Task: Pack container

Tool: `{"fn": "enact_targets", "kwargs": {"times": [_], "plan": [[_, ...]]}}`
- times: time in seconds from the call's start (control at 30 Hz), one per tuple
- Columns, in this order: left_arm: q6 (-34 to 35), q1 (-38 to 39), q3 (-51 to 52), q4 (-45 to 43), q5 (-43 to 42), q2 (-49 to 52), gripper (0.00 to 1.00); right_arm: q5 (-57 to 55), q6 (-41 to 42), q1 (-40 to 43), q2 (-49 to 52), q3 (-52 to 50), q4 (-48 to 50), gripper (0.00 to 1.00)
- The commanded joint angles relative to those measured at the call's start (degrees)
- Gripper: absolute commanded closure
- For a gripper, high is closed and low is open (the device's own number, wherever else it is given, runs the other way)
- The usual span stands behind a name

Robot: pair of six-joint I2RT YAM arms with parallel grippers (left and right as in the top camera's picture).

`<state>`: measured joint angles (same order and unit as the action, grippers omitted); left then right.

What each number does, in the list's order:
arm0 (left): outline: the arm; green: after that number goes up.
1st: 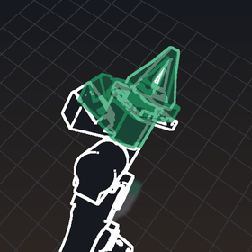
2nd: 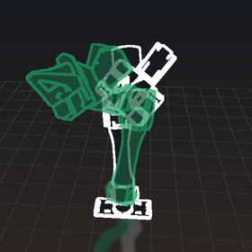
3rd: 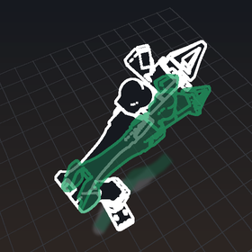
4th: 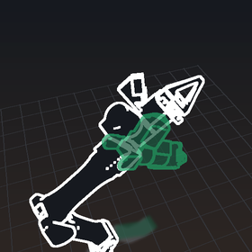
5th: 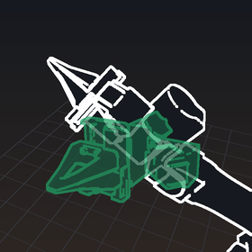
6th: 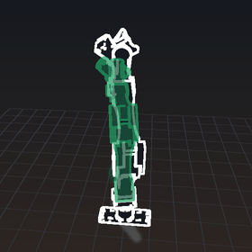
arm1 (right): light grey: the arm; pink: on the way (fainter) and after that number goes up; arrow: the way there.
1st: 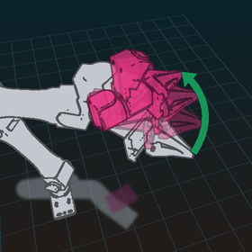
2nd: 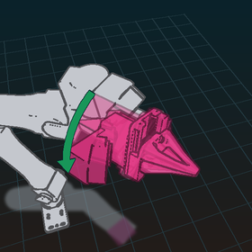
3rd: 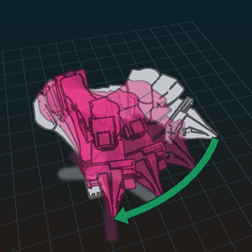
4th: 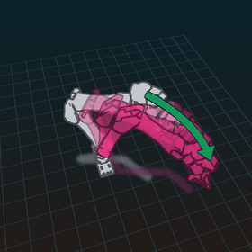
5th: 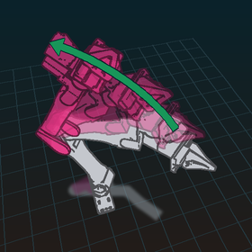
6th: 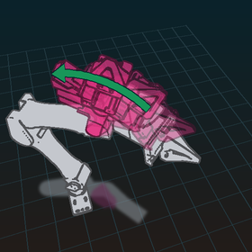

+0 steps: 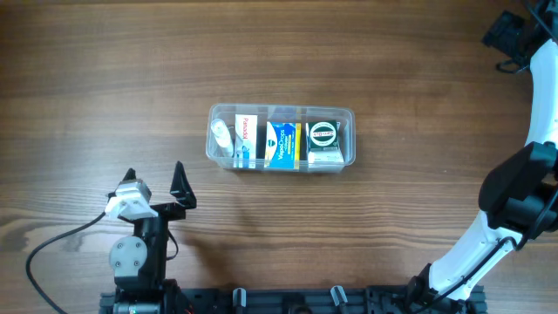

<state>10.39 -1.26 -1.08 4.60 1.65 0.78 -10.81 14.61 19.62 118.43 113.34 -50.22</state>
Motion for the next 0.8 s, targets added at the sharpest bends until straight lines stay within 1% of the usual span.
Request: {"fn": "enact_targets", "kwargs": {"times": [0.0,0.1,0.77], "plan": [[0.55,-0.52,0.79,-0.33,-3.67,-0.63,0.00,-0.76,-0.96,-0.15,0.24,0.55,0.09,0.00],[0.57,-0.52,0.76,-0.37,-5.07,-0.63,0.00,-0.76,-0.96,-0.15,0.24,0.55,0.09,0.00],[0.55,-0.52,0.76,-0.44,-5.03,-0.61,0.00,-0.76,-0.96,-0.15,0.24,0.55,0.09,0.00]]}}
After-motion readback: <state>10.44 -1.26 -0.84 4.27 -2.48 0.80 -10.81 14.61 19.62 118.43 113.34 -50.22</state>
